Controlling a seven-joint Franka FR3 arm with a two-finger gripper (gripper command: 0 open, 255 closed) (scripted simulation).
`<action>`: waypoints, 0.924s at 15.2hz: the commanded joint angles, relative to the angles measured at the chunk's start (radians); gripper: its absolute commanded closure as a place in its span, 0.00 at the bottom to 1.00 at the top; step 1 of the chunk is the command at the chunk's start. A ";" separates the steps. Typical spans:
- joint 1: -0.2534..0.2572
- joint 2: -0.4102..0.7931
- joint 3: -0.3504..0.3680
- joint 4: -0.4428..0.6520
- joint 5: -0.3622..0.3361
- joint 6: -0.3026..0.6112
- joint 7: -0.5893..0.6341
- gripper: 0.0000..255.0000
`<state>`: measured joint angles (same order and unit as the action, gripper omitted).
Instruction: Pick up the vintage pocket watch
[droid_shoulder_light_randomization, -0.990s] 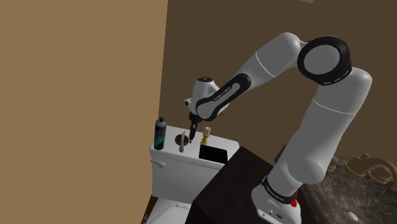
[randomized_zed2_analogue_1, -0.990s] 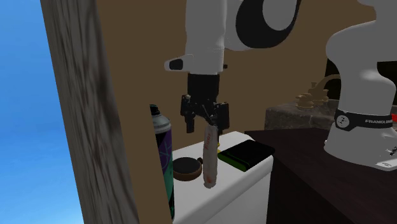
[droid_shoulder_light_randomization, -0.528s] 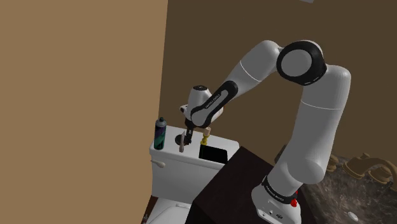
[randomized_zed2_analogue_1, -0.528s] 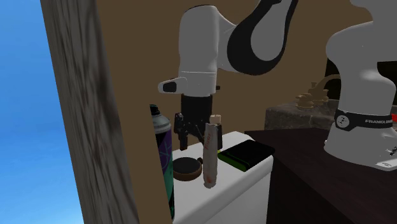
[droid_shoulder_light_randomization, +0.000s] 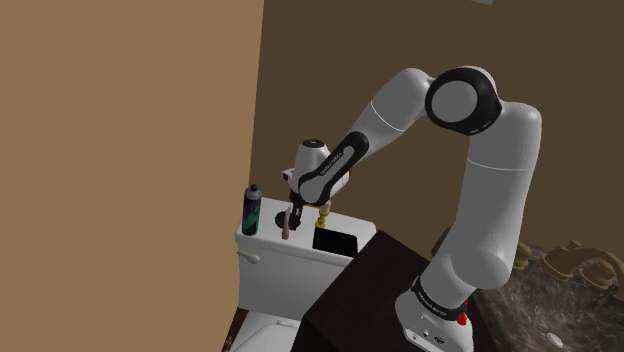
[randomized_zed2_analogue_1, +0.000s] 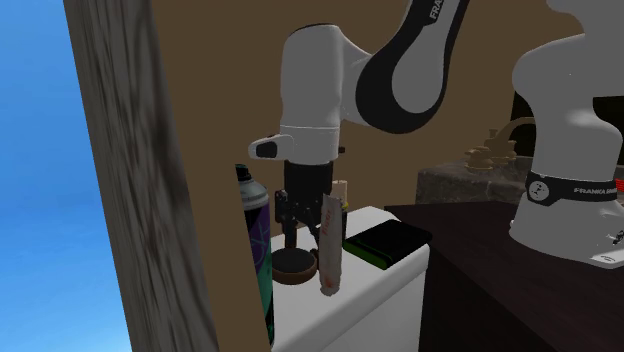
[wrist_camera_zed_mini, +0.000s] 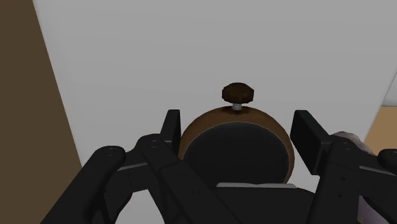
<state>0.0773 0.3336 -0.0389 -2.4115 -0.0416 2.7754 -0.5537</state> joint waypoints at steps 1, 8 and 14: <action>0.000 0.002 0.001 0.001 0.000 0.002 0.000 1.00; 0.001 -0.027 0.000 -0.005 0.000 -0.021 -0.001 1.00; 0.001 -0.109 0.000 -0.012 0.000 -0.097 -0.002 1.00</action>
<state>0.0788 0.2373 -0.0391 -2.4240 -0.0421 2.6922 -0.5551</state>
